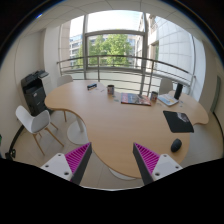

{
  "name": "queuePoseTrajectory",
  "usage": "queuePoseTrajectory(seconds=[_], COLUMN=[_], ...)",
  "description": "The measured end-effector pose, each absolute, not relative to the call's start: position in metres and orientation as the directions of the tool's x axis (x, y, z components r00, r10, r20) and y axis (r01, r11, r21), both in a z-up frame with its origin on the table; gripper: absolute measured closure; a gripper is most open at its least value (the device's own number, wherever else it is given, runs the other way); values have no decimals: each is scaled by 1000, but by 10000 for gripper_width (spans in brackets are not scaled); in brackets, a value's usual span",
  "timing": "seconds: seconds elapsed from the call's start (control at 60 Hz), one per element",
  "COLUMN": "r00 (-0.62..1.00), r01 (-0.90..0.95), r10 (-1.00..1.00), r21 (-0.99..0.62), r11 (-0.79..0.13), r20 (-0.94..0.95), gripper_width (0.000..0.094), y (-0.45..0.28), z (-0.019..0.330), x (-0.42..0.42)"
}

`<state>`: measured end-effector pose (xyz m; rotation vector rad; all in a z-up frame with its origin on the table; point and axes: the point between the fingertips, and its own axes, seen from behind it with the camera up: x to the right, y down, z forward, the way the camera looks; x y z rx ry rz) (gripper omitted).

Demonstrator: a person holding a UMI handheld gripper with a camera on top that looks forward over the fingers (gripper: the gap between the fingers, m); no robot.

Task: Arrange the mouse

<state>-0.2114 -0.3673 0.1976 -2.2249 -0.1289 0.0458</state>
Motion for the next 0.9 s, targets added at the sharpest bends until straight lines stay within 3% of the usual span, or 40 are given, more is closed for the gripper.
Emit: queuePoseTrajectory(seconds=[0.117,0.3,0.45,0.7,0.9], r00=[996,998,998,997,996], r01=[66,61,41,-51,-77], r10=[85,43,-2,-81,-78], r21=[-766,-729,-733,-742,-747], r11=[-639,-682,-679,-668,-660], r20=[14,43,58,4,-34], gripper_width=[92,91,89,89,95], y=[-380,-396,-367,-288,-235], z=[176,93,41,-12,-13], x=[-184,-58,42,144,155])
